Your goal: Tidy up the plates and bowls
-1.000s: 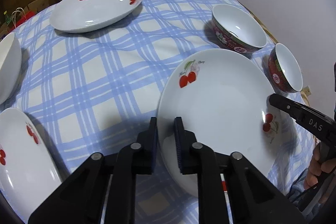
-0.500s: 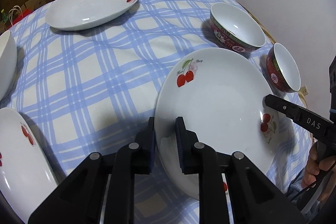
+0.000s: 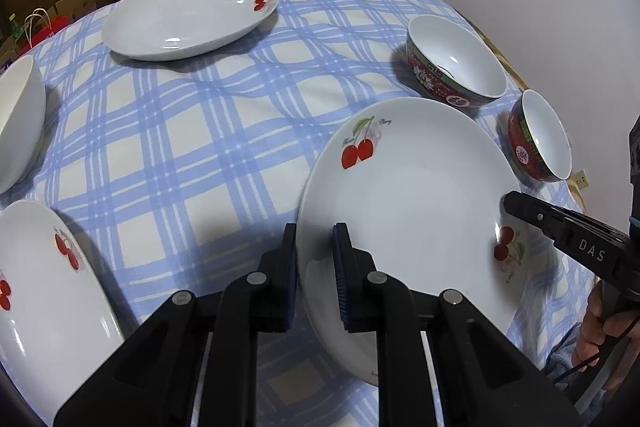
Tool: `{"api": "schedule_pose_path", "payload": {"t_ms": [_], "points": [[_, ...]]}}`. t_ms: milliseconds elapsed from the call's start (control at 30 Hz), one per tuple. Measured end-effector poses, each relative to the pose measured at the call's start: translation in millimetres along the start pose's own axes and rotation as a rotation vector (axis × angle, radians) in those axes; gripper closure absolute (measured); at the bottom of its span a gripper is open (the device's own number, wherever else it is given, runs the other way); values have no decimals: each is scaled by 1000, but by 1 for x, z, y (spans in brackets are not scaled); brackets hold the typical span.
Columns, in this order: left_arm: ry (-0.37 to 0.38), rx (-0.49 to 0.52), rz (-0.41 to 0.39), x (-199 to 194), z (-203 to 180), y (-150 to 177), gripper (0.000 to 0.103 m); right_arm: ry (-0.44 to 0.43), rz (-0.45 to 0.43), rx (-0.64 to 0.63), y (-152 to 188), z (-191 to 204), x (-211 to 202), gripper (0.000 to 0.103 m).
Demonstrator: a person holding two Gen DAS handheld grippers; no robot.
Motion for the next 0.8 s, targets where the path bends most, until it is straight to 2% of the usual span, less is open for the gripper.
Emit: {"api": "schedule_pose_path", "payload": {"t_ms": [300, 800], "points": [[-12, 9, -21, -12, -3, 7, 88, 2, 5, 5, 5, 2, -7, 93], [2, 4, -11, -39, -1, 27, 88, -25, 2, -9, 24, 11, -32, 93]]}}
Point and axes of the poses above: each gripper's, at about its wrist camera, not at the fingertips, and x roughly the way its jaws point, z to its left, y to its underside, the point moved 1 cm from there along x, roughly the way its jaws point, and after that the axes turned 4 degrees about -y, right-handed, at the moved point
